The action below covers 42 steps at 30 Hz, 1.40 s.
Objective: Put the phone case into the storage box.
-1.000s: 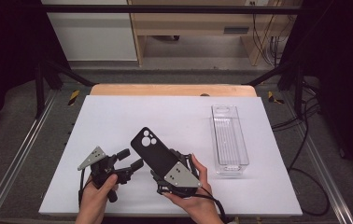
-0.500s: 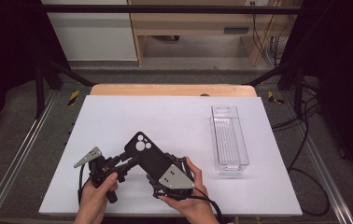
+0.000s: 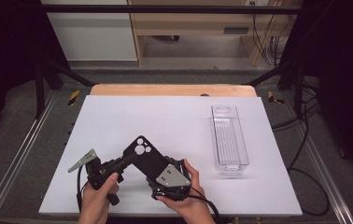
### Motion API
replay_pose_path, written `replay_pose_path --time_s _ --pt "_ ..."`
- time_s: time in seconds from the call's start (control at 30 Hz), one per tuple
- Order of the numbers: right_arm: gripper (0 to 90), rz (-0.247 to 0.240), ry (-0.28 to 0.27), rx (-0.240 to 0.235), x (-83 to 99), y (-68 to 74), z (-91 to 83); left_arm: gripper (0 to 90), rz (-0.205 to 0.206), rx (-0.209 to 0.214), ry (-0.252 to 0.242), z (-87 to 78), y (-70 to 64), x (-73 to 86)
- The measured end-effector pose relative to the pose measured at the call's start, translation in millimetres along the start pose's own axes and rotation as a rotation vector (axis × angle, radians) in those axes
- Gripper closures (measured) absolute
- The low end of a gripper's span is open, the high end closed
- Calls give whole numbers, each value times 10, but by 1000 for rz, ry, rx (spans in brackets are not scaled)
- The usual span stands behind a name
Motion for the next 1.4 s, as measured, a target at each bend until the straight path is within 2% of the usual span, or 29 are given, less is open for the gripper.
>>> replay_pose_path --time_s 0.1,0.2,0.3,0.53,0.7,0.8,0.97,1.3,1.4 --pt "147 10 6 4 17 -2 13 802 14 16 -8 13 -89 5" --pt "142 28 6 8 25 -8 20 806 61 6 -17 18 -164 1" --pt "137 48 1 1 18 -1 24 807 86 -10 -31 11 -204 -6" --pt "74 62 -17 -5 -26 48 25 810 175 -40 -46 -2 -271 -25" --pt "47 64 -37 6 -72 52 5 810 243 -65 -37 8 -320 -13" --pt "43 54 -67 18 -142 58 -18 809 256 -69 -35 20 -348 6" --pt "42 51 -88 38 -198 73 -33 809 307 -77 -21 48 -420 43" --pt "43 104 -123 87 -242 8 -44 809 321 -54 -4 95 -516 120" --pt "51 103 -124 95 -250 -1 -44 809 323 -47 3 109 -541 143"
Point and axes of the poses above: each handheld gripper's, and its own axes: z roughly forward along the jaws, x roughly out of its underside, y roughly to its left, the point moved 5 cm from there along z, roughly forward along the jaws, and after that the axes turned 6 degrees about -y, right-handed, at the moved point
